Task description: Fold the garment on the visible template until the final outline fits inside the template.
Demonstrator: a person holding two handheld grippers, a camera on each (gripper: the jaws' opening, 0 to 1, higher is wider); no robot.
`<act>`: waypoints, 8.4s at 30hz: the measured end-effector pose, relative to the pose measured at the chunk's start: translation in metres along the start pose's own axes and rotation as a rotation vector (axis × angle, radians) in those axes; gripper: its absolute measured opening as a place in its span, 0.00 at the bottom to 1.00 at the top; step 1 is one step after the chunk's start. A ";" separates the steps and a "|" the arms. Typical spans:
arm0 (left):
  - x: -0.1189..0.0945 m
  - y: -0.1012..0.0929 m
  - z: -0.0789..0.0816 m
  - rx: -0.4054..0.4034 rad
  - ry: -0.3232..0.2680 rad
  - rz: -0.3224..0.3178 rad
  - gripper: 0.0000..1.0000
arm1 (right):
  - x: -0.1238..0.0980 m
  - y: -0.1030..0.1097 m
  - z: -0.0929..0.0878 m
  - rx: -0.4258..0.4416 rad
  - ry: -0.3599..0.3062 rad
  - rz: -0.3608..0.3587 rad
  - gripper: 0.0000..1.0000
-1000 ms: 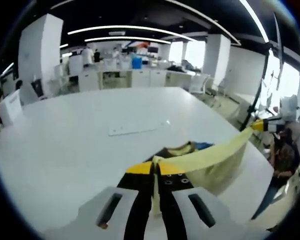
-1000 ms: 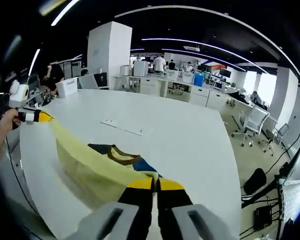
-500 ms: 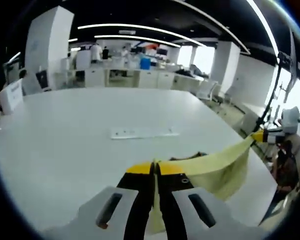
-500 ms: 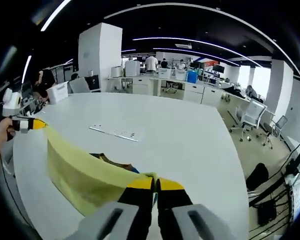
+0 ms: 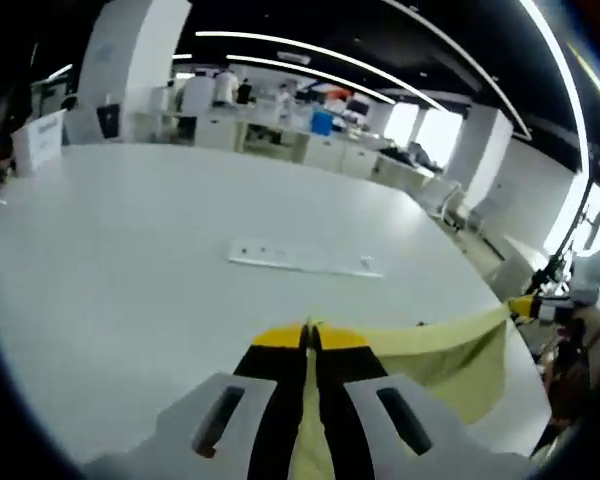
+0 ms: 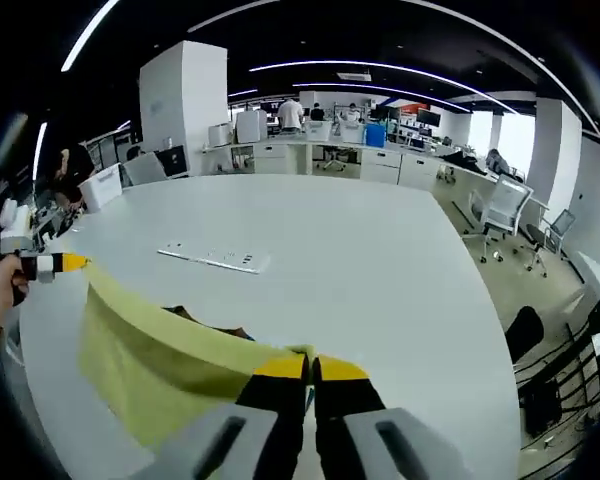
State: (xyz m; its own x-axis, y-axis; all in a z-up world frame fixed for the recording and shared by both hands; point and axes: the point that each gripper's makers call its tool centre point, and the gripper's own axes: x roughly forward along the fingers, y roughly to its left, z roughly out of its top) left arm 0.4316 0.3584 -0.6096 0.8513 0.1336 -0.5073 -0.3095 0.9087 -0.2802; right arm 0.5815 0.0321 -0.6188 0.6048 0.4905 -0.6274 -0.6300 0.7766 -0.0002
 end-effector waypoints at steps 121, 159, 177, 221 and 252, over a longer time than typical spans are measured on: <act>0.067 0.023 -0.053 0.297 -0.003 -0.061 0.36 | 0.073 -0.002 -0.044 0.032 0.066 0.094 0.39; -0.032 -0.006 -0.104 0.423 0.082 -0.321 0.51 | -0.038 0.052 -0.109 -0.072 0.126 0.267 0.48; -0.065 0.018 -0.147 0.392 0.145 -0.309 0.41 | -0.057 0.059 -0.152 -0.118 0.172 0.300 0.32; -0.056 0.010 -0.168 0.416 0.200 -0.354 0.00 | -0.048 0.052 -0.170 -0.072 0.144 0.303 0.00; -0.074 0.015 -0.174 0.461 0.223 -0.368 0.00 | -0.065 0.051 -0.181 -0.091 0.183 0.324 0.00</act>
State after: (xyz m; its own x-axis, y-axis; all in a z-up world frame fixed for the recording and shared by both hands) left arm 0.2904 0.2934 -0.7184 0.7435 -0.2609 -0.6158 0.2435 0.9632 -0.1141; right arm 0.4221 -0.0316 -0.7190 0.2755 0.6194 -0.7352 -0.8200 0.5505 0.1565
